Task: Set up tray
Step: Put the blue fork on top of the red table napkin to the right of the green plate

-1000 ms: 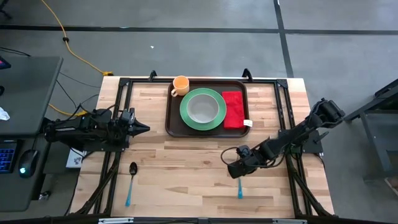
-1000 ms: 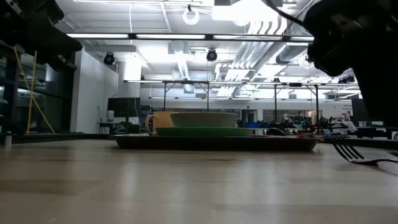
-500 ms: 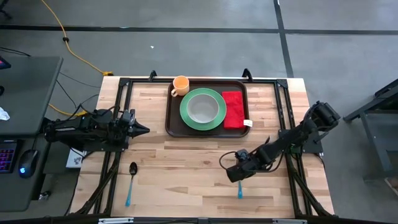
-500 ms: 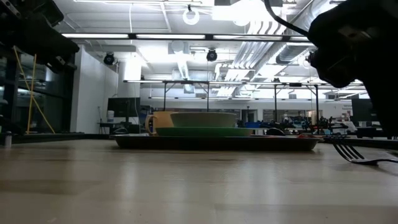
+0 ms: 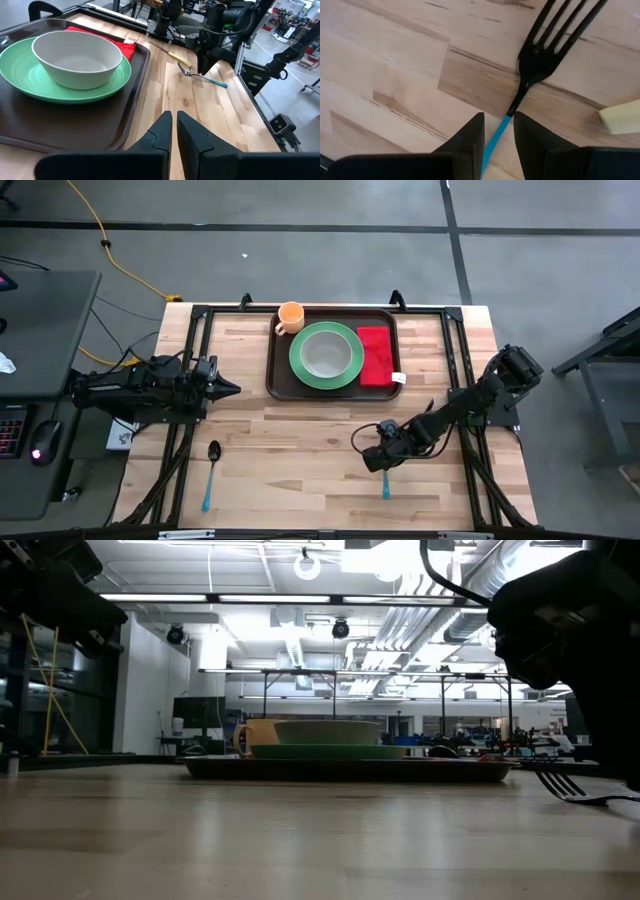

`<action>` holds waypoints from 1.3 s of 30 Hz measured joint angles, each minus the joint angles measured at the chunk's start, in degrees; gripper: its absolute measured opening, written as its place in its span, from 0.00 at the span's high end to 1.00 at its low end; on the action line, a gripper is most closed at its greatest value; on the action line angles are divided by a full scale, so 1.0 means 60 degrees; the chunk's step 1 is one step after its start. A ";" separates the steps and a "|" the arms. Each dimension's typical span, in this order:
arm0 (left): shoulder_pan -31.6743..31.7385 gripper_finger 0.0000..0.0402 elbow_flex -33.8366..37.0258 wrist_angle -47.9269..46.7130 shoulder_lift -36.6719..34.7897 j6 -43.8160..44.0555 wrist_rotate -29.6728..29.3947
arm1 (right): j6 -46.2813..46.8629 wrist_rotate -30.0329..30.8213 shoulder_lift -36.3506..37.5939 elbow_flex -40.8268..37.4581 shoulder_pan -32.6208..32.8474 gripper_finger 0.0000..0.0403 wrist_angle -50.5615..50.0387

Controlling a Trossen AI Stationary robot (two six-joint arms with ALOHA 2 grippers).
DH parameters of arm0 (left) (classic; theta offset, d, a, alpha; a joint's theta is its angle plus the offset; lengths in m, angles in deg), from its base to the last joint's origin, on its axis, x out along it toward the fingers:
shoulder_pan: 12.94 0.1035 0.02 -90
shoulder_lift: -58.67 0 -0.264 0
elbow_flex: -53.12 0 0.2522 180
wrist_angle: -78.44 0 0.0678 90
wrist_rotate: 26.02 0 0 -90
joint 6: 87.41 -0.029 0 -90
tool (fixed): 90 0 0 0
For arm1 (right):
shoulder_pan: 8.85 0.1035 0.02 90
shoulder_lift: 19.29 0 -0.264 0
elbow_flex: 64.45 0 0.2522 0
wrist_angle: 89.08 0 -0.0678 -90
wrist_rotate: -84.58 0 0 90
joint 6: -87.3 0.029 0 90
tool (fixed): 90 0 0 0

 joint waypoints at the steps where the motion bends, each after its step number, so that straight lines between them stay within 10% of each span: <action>1: 0.0000 0.86 0.0000 0.0000 0.0000 0.0003 0.0003 | 0.0000 0.0035 0.0000 0.0000 0.0000 0.80 0.0000; 39: 0.0004 0.86 0.0000 -0.0040 0.0000 -0.0077 -0.0004 | 0.0702 -0.0085 0.0004 -0.0001 -0.0004 0.80 -0.0221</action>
